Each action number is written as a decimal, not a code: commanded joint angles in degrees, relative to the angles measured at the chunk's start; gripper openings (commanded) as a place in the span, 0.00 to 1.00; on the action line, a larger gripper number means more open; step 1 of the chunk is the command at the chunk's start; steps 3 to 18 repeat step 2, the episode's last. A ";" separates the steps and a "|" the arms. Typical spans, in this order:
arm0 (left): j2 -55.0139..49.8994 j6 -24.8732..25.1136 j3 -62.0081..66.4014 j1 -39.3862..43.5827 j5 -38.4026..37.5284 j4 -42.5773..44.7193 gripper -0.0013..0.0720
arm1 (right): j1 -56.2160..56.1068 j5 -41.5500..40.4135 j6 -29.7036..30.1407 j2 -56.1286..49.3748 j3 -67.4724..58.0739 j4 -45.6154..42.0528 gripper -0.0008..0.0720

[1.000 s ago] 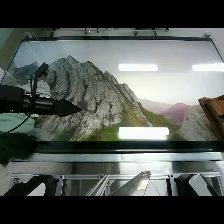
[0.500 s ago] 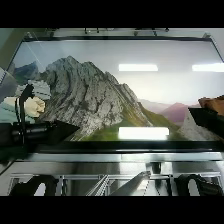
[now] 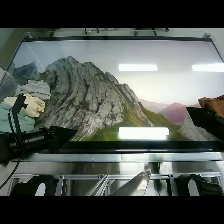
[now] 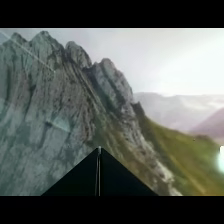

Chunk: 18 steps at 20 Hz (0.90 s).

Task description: Fold the shirts.

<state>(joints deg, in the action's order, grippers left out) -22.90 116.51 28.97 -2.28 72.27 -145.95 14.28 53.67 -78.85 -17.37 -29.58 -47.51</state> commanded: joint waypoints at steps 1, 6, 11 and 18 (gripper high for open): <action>0.42 -1.33 -0.15 -0.07 -0.66 0.44 0.05 | -0.09 -0.09 -0.02 0.09 0.02 0.20 0.03; 0.42 -1.51 -0.15 -0.07 -0.79 0.46 0.05 | -0.09 -0.09 -0.02 0.09 0.02 0.20 0.03; 0.42 -1.51 -0.15 -0.07 -0.79 0.46 0.05 | -0.09 -0.09 -0.02 0.09 0.02 0.20 0.03; 0.42 -1.51 -0.15 -0.07 -0.79 0.46 0.05 | -0.09 -0.09 -0.02 0.09 0.02 0.20 0.03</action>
